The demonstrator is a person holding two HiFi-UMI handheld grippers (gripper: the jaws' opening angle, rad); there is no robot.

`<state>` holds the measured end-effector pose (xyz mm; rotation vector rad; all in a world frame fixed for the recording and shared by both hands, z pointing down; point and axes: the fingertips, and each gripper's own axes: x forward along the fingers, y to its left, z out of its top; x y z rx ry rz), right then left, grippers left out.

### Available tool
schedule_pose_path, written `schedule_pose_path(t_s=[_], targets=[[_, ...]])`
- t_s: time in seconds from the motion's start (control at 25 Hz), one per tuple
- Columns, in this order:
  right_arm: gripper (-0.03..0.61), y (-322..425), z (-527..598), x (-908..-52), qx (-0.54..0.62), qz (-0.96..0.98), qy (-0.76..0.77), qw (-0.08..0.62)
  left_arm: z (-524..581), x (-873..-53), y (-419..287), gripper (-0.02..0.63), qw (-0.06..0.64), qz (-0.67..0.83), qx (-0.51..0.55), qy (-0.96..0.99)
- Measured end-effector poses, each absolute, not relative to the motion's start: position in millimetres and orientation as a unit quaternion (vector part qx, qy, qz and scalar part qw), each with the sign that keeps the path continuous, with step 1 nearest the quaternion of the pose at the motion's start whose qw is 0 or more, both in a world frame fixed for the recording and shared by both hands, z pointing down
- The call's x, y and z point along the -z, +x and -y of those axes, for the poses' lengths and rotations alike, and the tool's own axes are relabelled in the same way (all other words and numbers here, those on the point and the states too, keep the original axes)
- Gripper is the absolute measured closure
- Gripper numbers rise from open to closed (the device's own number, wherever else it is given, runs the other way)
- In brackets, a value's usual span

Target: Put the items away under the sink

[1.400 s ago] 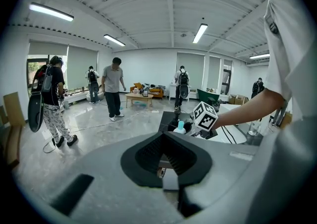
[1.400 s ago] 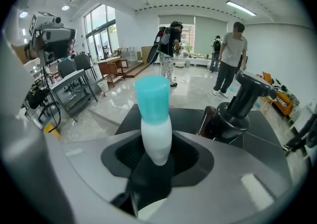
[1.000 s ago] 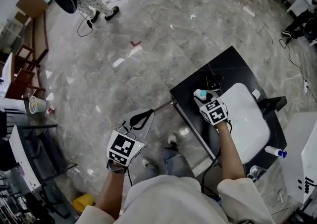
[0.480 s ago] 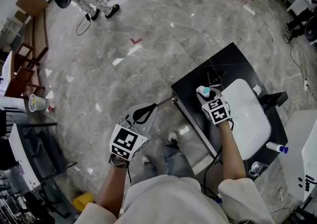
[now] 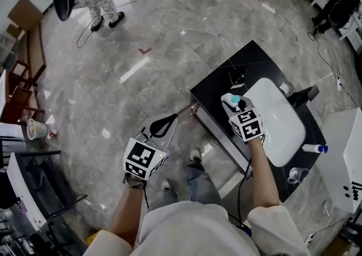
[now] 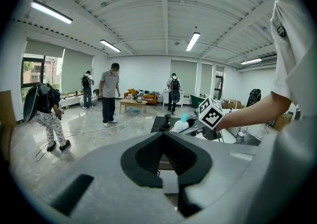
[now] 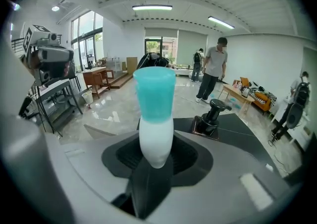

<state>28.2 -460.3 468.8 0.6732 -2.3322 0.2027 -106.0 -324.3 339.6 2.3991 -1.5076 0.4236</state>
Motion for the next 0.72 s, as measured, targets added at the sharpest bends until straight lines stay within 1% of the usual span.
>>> schedule_pose_path(t_s=[0.24,0.72], targets=[[0.433,35,407,-436,-0.091,0.899,0.287,0.32,289,-325,-100,0.607,0.122,0.501,-0.136,0.846],[0.433,56,286,-401,-0.101,0.89,0.334,0.295,205,-306,-85,0.609,0.087,0.462,-0.129,0.873]])
